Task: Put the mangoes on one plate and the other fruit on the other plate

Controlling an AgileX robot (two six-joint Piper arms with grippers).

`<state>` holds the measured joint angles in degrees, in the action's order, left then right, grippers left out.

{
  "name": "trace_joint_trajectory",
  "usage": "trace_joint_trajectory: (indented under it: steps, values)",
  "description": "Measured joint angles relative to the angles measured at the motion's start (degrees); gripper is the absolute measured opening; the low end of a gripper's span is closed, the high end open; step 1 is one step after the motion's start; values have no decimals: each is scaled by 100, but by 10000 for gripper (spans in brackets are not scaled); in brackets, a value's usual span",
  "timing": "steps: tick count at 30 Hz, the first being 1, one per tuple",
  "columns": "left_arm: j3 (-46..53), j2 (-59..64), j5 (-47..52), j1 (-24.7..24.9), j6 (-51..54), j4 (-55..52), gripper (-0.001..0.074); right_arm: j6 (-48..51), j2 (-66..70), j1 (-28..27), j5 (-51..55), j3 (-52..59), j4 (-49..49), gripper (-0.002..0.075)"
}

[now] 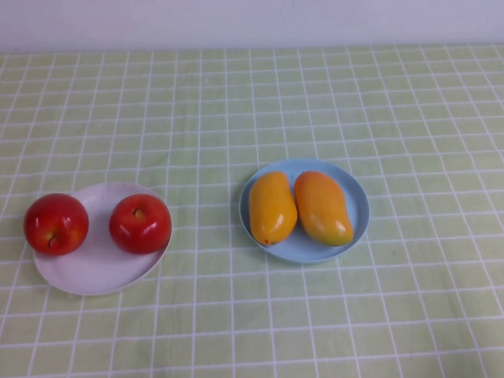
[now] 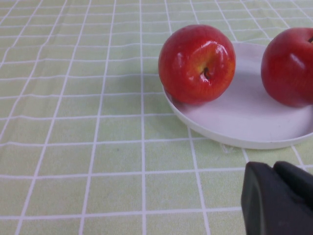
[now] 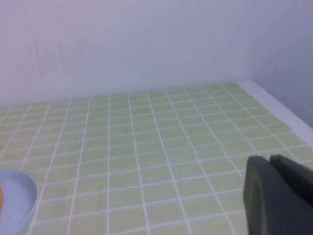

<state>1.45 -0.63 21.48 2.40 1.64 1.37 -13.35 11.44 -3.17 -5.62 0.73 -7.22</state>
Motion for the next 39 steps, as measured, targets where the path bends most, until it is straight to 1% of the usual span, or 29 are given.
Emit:
trace_joint_trajectory:
  steps: [3, 7, 10, 19, 21, 25, 27, 31, 39]
  values:
    - [0, 0, 0, 0, 0, 0, 2, -15, -479, -29, 91, 63, 33, -15]
    - [0, 0, 0, 0, 0, 0, 2, -15, -1089, -59, 624, 63, 54, -15]
    - [0, -11, 0, 0, 0, 0, 2, -15, -1184, -72, 900, 74, 54, -15]
    - [0, -11, 0, 0, 0, 0, 2, 6, -1184, -72, 1090, 84, 57, -15]
    - [0, -11, 0, 0, 0, 0, 2, 281, -1184, -72, 1285, 84, 271, -15]
    - [0, -11, 0, 0, 0, 0, 2, 1427, -1184, -72, 1824, 84, 1064, -15]
    - [0, -11, 0, 0, 0, 0, 2, 1798, -1184, -72, 2114, 84, 1239, -15]
    - [0, -11, 0, 0, 0, 0, 2, 2017, -1184, -72, 2563, 96, 1424, -15]
    - [0, -11, 0, 0, 0, 0, 2, 2067, -1184, -72, 2639, 96, 1531, -15]
